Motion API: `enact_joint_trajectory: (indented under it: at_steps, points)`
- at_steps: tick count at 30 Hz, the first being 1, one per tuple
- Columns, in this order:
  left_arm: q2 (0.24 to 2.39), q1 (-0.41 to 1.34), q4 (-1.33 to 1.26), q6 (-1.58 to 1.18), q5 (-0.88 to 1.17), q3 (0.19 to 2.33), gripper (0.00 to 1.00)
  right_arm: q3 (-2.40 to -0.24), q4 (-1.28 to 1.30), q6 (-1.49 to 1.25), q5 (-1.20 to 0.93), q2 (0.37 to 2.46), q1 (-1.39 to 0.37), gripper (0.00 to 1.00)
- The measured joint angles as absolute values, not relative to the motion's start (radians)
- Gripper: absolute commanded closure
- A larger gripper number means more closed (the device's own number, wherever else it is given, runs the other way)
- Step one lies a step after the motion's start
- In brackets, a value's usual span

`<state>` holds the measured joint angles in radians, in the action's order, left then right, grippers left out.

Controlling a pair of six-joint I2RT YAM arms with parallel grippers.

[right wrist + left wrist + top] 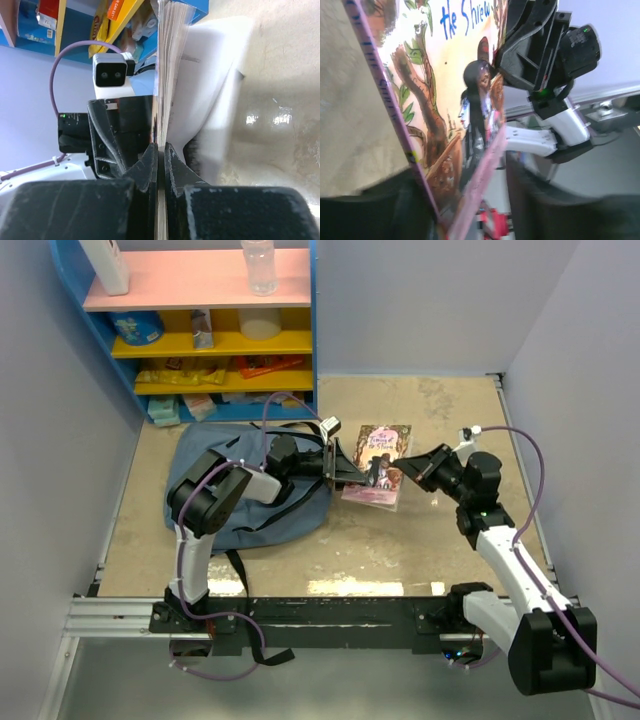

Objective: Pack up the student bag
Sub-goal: Pick up the book from the center of the board.

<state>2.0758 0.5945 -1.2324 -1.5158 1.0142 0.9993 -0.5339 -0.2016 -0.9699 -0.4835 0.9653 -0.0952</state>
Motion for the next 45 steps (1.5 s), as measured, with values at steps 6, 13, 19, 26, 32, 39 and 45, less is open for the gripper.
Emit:
enact_joint_trajectory:
  at_steps: [6, 13, 19, 26, 32, 39, 45]
  points:
    - [2.069, 0.586, -1.25, -1.531, 1.034, 1.002, 1.0, -0.554, -0.141, -0.925, -0.473, 0.959, -0.094, 0.48]
    - [2.066, 0.561, -1.25, -1.533, 1.065, 1.04, 1.0, -0.682, 0.083, -0.773, -0.373, 0.94, -0.094, 0.07]
    - [2.074, 0.524, -1.26, -1.668, 1.076, 1.131, 1.0, -0.694, 0.11, -0.706, -0.35, 0.876, -0.094, 0.04]
    - [2.077, 0.524, -1.264, -1.734, 1.091, 1.137, 1.0, -0.555, -0.239, -0.844, -0.568, 0.982, -0.094, 0.03]
    - [2.077, 0.542, -1.264, -1.735, 1.103, 1.135, 1.0, -0.506, -0.516, -1.0, -0.669, 1.088, -0.093, 0.16]
    - [2.076, 0.586, -1.265, -1.707, 1.141, 1.134, 0.9, -0.509, -0.669, -1.082, -0.674, 1.135, -0.093, 1.0]
    - [2.06, 0.59, -1.26, -1.599, 1.197, 1.133, 0.0, -0.509, -0.62, -1.086, -0.669, 1.113, -0.094, 1.0]
